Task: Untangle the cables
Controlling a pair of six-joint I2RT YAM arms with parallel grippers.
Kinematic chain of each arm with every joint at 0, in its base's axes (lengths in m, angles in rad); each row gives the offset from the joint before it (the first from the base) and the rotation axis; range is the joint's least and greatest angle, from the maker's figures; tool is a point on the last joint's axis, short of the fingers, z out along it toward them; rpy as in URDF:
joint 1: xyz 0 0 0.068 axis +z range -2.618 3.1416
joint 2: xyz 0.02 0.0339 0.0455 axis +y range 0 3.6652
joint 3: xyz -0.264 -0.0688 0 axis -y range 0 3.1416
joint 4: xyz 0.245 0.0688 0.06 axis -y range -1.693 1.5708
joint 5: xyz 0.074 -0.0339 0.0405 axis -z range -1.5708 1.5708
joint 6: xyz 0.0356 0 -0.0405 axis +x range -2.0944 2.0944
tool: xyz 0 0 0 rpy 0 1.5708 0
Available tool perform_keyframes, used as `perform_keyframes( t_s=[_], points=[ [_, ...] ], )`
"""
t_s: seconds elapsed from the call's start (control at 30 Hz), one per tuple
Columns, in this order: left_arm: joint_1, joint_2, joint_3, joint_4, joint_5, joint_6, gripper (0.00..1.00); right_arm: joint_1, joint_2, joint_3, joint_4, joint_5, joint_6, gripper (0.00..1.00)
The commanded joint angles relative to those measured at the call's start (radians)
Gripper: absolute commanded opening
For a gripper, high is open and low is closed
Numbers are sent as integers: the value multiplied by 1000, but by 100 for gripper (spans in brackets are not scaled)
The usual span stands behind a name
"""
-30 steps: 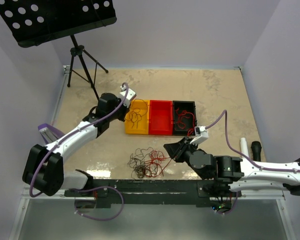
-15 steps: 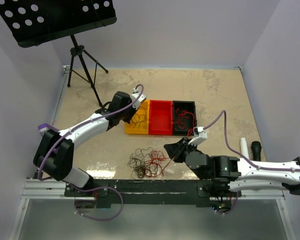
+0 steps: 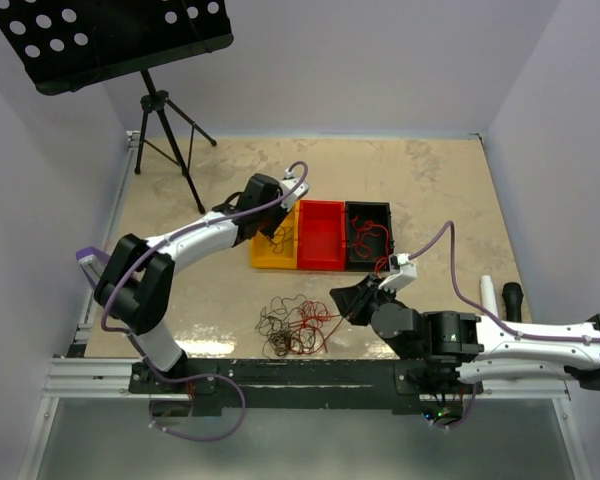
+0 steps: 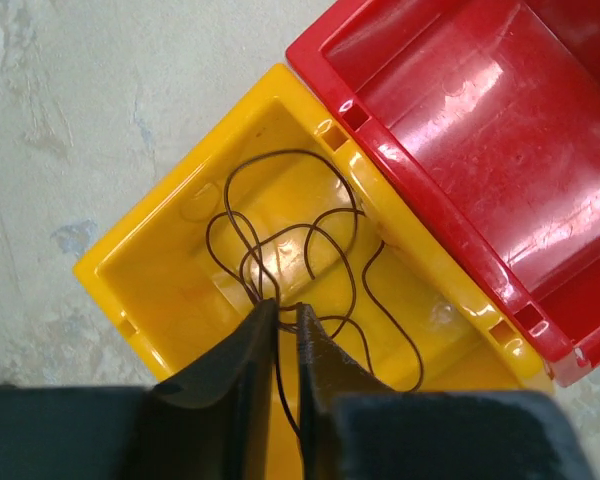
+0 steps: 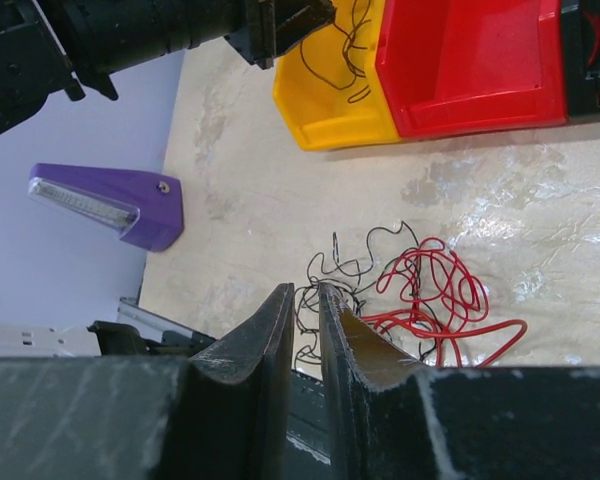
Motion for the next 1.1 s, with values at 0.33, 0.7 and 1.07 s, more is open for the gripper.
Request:
perform_keyframes(
  t_s=[0.33,0.7,1.07],
  points=[
    [49,-142,377,-462,350,111,88,-15,72,126,-131,45,65,20],
    [-40,-299,87,-541,533,193,85,-70,265,40,-121,-183,184,56],
    [-43,-388,6,-584,591,303,53,-68,362,-4,-91,-259,280,53]
  ],
)
